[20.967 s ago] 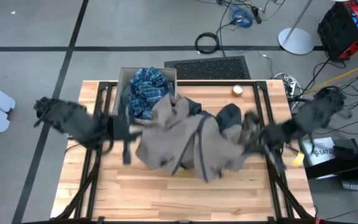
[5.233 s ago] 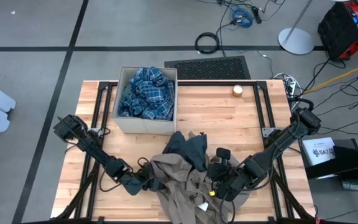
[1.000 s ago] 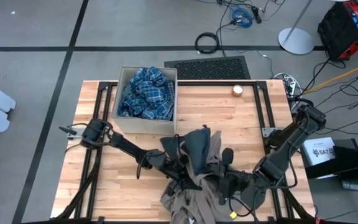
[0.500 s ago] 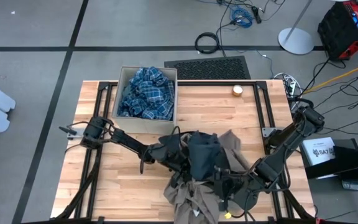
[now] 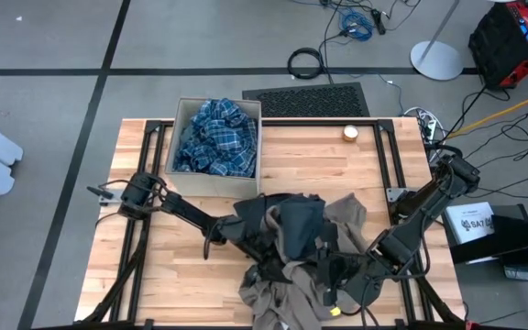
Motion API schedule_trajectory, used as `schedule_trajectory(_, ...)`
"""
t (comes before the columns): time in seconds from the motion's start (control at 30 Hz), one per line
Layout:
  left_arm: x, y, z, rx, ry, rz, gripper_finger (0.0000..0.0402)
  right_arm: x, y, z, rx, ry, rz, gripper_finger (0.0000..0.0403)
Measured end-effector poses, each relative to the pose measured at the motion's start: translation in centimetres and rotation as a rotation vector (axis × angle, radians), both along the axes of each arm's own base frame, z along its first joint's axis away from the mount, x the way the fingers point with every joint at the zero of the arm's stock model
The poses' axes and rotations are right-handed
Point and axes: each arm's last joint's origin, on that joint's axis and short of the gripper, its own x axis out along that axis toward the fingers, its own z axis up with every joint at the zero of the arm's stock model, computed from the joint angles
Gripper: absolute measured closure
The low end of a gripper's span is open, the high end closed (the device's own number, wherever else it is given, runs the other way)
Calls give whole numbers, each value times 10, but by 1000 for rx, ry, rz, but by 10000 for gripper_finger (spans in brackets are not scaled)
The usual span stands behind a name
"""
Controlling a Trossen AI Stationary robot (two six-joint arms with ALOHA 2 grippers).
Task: Sort clothes
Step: Put the brown jacket into the laundry organizer
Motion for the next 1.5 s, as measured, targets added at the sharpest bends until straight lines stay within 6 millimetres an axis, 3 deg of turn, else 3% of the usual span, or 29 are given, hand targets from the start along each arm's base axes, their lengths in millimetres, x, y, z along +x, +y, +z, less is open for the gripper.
schedule_trajectory(0.17,9,2,11,32,-38,47,215,6,1,-3,22,-6,0,403)
schedule_trajectory(0.4,29,-4,20,124,103,94,214,17,-1,-7,58,33,87,402)
schedule_trajectory(0.57,31,-7,26,192,53,92,219,21,-3,-6,80,27,105,402)
schedule_trajectory(0.67,31,-9,27,212,35,93,251,22,-4,-5,82,16,106,402)
schedule_trajectory(0.83,30,-11,24,227,67,74,368,18,-7,1,75,10,104,383)
schedule_trajectory(0.9,31,-11,24,225,71,72,388,15,-9,9,119,-17,104,365)
schedule_trajectory(1.1,32,-8,25,220,73,88,396,-3,-17,26,220,-27,93,321)
schedule_trajectory(1.37,33,-5,23,223,83,97,399,-55,-30,65,476,-5,201,305)
schedule_trajectory(1.5,30,3,40,209,51,114,399,-82,-23,76,489,-39,240,305)
